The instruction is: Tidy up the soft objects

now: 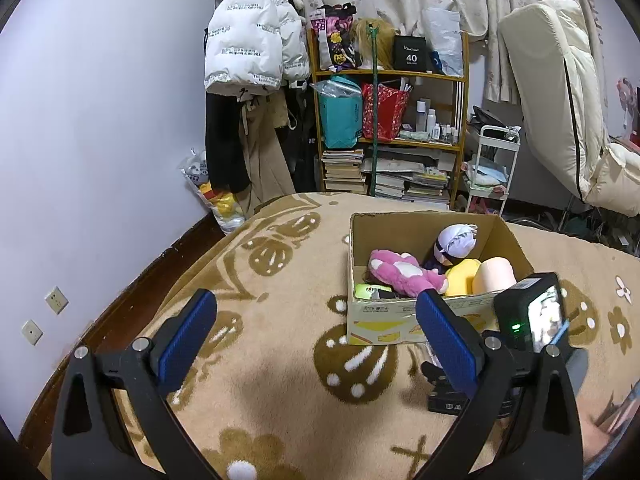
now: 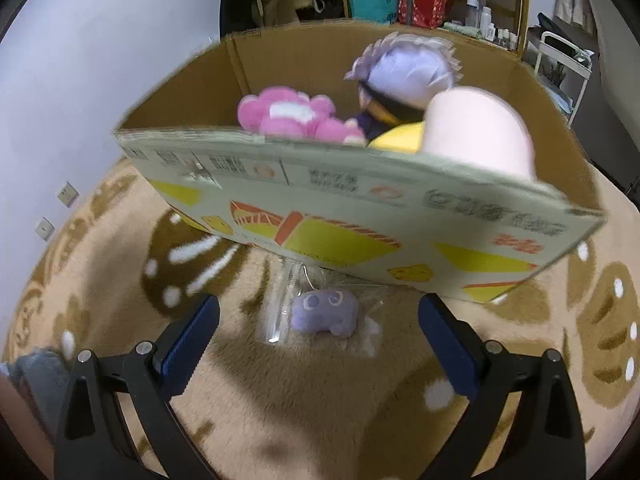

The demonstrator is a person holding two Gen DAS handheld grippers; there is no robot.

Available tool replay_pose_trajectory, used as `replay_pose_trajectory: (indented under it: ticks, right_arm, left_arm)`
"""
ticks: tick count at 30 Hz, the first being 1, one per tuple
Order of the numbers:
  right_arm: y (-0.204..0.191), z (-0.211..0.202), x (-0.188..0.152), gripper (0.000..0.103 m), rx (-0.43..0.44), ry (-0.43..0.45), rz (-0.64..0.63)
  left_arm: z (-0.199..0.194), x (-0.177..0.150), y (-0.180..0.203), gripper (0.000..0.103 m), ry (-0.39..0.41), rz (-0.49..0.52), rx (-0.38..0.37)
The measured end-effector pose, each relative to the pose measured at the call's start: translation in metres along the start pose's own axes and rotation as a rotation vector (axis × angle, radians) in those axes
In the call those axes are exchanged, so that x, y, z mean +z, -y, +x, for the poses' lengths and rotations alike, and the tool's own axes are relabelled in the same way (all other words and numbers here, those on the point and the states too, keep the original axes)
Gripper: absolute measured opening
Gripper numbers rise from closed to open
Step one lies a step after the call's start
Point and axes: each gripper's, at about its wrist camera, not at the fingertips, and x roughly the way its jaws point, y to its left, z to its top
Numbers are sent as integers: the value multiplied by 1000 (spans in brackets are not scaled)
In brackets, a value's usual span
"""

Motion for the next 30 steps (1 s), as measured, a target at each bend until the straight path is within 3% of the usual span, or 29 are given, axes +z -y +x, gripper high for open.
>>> replay_pose_trajectory:
  ticks: [10,17,21,22,23,30]
  right_arm:
    - [7,30,-6,103,-47,-18,52]
    - [7,31,-5,81,-108,-41,34]
    - [15,25,-6,77,-86,-54,64]
    - [15,24,-7,67,-89,-56,62]
    - [15,21,-7,65,-100,-54,55]
    - [9,4,-16,63,-59,-26,70]
  left_arm:
    - [6,1,3,99,-11,2,-10]
    - [8,1,4,99,-12,4,-7]
    - [6,0,3,99,2,9,5]
    - [6,-1,3,99,3,10,6]
    - [6,-1,4,99,2,10,8]
    - [5,-3,0,99,3,1,10]
